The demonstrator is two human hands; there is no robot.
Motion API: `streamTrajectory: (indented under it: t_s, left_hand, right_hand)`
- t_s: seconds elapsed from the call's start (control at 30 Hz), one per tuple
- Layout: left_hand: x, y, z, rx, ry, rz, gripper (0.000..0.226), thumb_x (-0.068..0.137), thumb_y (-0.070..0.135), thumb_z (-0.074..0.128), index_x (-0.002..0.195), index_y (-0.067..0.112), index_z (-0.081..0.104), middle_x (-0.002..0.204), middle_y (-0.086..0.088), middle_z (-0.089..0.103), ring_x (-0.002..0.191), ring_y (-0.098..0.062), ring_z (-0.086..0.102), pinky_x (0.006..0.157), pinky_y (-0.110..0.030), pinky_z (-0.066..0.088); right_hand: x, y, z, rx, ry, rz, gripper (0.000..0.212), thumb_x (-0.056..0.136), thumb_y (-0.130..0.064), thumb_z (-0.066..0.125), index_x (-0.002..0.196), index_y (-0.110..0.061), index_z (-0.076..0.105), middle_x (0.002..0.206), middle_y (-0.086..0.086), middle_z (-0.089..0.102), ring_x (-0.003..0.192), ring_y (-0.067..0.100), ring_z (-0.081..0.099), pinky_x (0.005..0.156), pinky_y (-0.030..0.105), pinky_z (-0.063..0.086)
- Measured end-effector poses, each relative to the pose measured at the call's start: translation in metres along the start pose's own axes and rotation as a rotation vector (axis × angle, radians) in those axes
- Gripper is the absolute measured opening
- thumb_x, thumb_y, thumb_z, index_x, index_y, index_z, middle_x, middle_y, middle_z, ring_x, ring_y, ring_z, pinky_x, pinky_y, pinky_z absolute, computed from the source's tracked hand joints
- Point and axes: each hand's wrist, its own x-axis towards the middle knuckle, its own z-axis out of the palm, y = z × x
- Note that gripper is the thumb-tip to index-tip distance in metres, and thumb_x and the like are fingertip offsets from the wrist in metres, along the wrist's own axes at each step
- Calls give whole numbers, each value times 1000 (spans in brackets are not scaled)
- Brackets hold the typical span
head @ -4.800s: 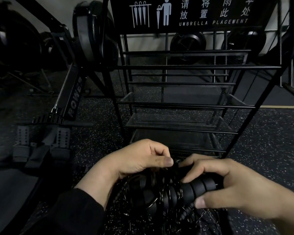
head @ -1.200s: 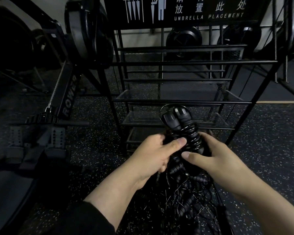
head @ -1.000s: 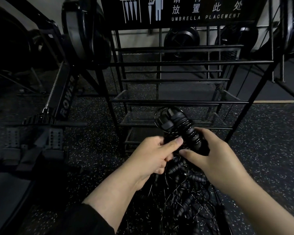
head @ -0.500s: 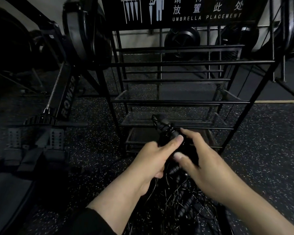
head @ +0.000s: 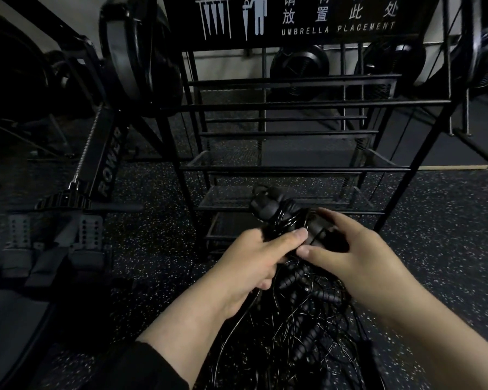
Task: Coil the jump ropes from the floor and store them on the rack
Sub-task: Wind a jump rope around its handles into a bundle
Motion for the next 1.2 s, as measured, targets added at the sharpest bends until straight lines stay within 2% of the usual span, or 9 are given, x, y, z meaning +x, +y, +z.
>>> streamTrajectory:
  t_s: [0.13, 0.27, 0.4, 0.5, 0.67, 0.83, 0.93, 1.07, 1.2]
  left_hand:
    - [5, -6, 1, 11, 75, -66, 37, 84, 57, 72, 88, 22, 60, 61, 19, 57, 53, -6, 27, 47, -21, 26]
    - [6, -9, 1, 27, 91, -43, 54, 73, 64, 73, 91, 17, 53, 66, 5, 40, 52, -7, 26, 49, -24, 25]
    - [3, -7, -3, -11, 4, 12, 47, 78, 56, 70, 101, 17, 57, 60, 8, 32, 49, -5, 25, 49, -22, 25]
    - [3, -5, -9, -19, -71, 69, 39, 82, 51, 70, 105, 20, 68, 61, 8, 33, 49, -5, 24, 46, -20, 23]
    - [4, 1, -20, 14, -35, -31, 43, 78, 57, 72, 97, 19, 69, 76, -1, 49, 50, -6, 26, 44, -22, 18]
    - [7, -4, -25, 42, 8, -107, 52, 76, 60, 71, 105, 16, 70, 72, 5, 53, 48, -5, 27, 40, -20, 20]
    - [11, -9, -20, 25, 56, -139, 51, 74, 65, 72, 94, 18, 67, 75, 3, 53, 46, -4, 28, 40, -19, 21]
    - [13, -14, -14, -49, 143, -144, 75, 63, 72, 75, 105, 10, 64, 66, 6, 52, 45, -4, 27, 36, -18, 22]
    - [14, -18, -16, -23, 166, -137, 85, 62, 81, 76, 116, 16, 68, 68, 3, 47, 45, -6, 27, 39, -19, 24]
  right_hand:
    - [1, 4, 7, -252, 116, 22, 87, 71, -58, 81, 148, -39, 46, 125, -15, 66, 102, 3, 62, 79, 20, 48]
    - [-1, 2, 6, -342, 104, -13, 66, 71, -57, 83, 125, -48, 46, 110, -25, 62, 101, 0, 61, 80, 21, 46]
    - [0, 0, -3, 264, -118, 99, 55, 69, -48, 81, 117, -35, 57, 109, -2, 76, 96, 15, 74, 90, 40, 59]
    - [-3, -3, -2, 555, -310, 174, 48, 77, -34, 74, 119, -14, 61, 102, 27, 73, 77, 38, 68, 70, 45, 63]
    - [1, 2, -2, 210, -102, 36, 26, 88, -26, 76, 113, -29, 69, 104, 2, 78, 93, 22, 76, 88, 44, 60]
    - [5, 6, -1, -238, 110, -19, 47, 88, -36, 77, 126, -51, 53, 92, -25, 73, 85, -6, 65, 71, 17, 46]
    - [2, 7, 5, -402, 34, -68, 63, 93, -33, 71, 135, -65, 36, 104, -19, 70, 89, 1, 65, 76, 29, 53]
    - [1, 8, 13, -527, -80, -65, 76, 94, -60, 55, 148, -69, 2, 155, -1, 44, 138, 19, 47, 107, 37, 46]
    - [-1, 10, 11, -320, -134, -86, 59, 94, -68, 28, 148, -68, 8, 158, -3, 45, 132, -1, 49, 106, 22, 44]
